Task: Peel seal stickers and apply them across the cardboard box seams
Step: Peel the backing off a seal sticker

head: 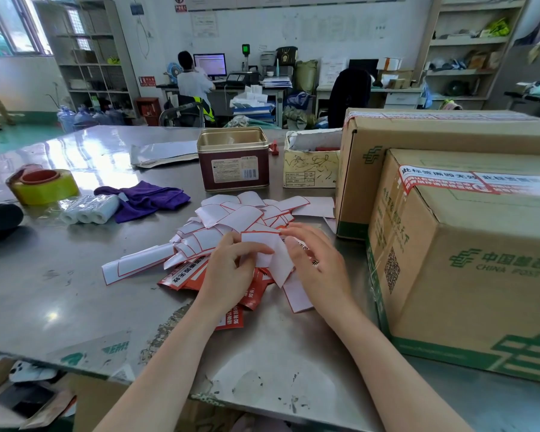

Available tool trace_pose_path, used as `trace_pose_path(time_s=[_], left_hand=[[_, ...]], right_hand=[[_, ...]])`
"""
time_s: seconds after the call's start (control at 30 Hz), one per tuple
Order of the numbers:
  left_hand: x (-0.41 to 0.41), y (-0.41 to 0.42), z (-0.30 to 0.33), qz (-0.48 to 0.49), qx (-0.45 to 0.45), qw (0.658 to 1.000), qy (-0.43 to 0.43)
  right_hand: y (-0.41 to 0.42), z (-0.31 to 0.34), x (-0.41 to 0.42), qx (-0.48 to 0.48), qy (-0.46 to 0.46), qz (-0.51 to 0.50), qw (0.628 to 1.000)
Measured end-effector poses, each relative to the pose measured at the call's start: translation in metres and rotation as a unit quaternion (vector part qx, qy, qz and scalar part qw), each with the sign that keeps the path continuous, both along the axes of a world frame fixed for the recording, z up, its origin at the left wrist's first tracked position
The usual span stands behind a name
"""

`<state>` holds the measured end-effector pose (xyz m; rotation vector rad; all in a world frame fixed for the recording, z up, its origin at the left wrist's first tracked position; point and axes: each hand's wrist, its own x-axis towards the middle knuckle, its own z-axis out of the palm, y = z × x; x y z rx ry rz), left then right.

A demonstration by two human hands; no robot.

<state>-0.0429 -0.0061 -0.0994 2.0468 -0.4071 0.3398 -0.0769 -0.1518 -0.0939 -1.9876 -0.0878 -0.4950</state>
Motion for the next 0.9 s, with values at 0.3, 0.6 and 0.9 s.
trace_pose_path(time_s=[0.3, 0.6, 0.9], left_hand=[[-0.002, -0.001, 0.001, -0.025, 0.007, 1.000, 0.001], [0.001, 0.001, -0.001, 0.010, 0.003, 1.000, 0.018], [0.003, 0.002, 0.002, 0.056, -0.010, 0.998, 0.024]], right_hand=[[-0.004, -0.003, 0.000, -0.071, -0.040, 0.003, 0.997], [-0.003, -0.006, 0.003, -0.109, -0.092, -0.008, 0.990], [-0.007, -0.011, 0.005, -0.161, -0.119, 0.024, 0.979]])
